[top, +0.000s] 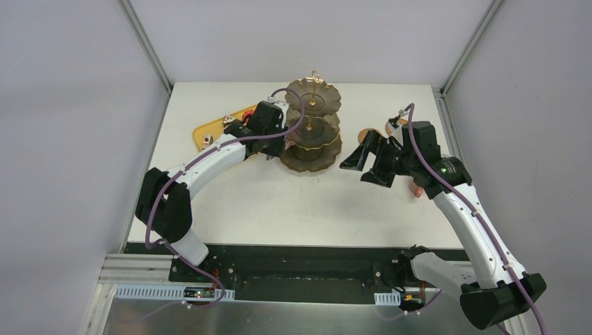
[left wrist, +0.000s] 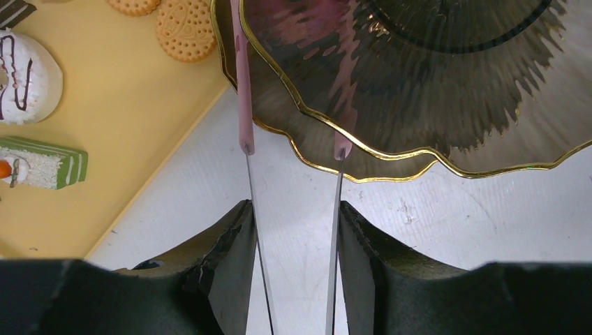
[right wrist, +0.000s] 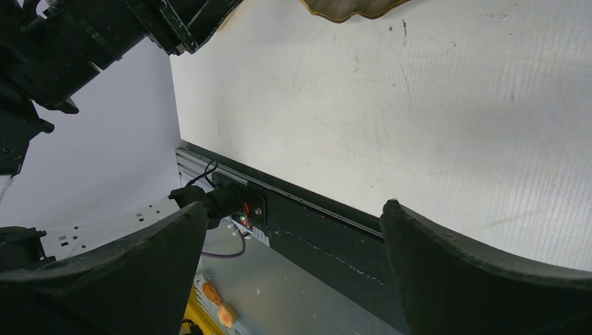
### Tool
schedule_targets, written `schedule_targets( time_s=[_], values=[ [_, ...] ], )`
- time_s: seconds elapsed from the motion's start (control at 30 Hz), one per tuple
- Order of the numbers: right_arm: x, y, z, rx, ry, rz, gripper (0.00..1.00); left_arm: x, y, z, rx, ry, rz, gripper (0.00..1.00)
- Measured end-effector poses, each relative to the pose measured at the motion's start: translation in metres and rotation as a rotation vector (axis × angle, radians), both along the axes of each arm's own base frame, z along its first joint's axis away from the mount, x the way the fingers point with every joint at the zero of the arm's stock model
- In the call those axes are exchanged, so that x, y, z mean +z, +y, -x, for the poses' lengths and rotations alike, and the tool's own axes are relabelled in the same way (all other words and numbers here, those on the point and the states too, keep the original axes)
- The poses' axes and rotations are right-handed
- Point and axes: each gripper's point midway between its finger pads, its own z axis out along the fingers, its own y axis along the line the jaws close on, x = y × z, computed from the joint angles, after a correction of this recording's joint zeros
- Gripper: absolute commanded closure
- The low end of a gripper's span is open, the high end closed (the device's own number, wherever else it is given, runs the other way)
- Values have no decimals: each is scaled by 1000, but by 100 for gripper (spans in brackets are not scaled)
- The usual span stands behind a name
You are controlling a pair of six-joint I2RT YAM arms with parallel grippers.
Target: Serve the afternoon tea
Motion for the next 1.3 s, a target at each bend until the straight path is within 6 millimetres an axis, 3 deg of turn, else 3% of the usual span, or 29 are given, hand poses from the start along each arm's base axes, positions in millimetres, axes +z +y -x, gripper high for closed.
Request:
schedule_targets(
  time_s=[1.07,1.3],
  values=[
    [-2,0,1,0,4,2,1,4,0,0,0,2,-2,51],
    [-2,0,1,0,4,1,1,21,3,4,-1,-28,18,53]
  ],
)
